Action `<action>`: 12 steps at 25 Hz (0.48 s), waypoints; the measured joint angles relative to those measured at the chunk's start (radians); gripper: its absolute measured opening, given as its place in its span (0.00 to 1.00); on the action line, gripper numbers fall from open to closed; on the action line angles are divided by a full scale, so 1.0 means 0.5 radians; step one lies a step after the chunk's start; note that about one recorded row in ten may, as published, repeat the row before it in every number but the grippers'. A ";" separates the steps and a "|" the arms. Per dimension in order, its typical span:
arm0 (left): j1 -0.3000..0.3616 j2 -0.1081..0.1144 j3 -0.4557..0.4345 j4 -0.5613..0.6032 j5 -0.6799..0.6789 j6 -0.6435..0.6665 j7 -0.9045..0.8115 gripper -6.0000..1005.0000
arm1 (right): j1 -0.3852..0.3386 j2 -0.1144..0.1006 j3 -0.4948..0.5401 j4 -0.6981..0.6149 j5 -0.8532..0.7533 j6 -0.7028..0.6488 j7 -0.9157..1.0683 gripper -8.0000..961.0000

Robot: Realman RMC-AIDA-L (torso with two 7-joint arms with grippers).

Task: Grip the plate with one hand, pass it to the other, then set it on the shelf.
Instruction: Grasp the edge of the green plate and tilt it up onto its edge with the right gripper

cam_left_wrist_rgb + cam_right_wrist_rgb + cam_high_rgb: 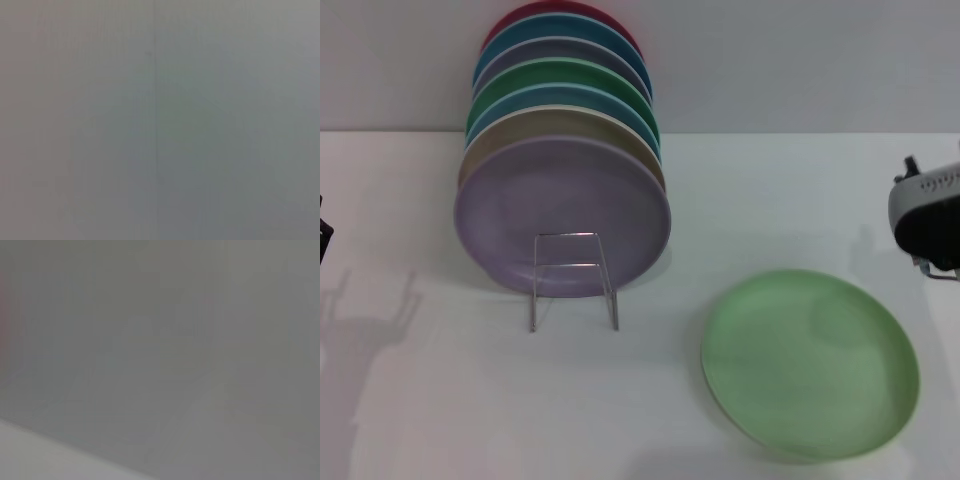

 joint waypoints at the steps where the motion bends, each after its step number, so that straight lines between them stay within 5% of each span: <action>1: 0.000 0.000 0.000 0.000 0.000 0.000 0.000 0.81 | 0.000 0.000 0.000 0.000 0.000 0.000 0.000 0.55; 5: 0.009 -0.001 0.002 -0.021 0.005 0.002 -0.001 0.81 | -0.002 0.004 0.133 0.013 0.441 0.291 -0.239 0.54; 12: 0.012 0.002 -0.001 -0.013 -0.004 -0.007 -0.001 0.81 | 0.044 0.020 0.495 -0.275 0.212 0.880 0.037 0.54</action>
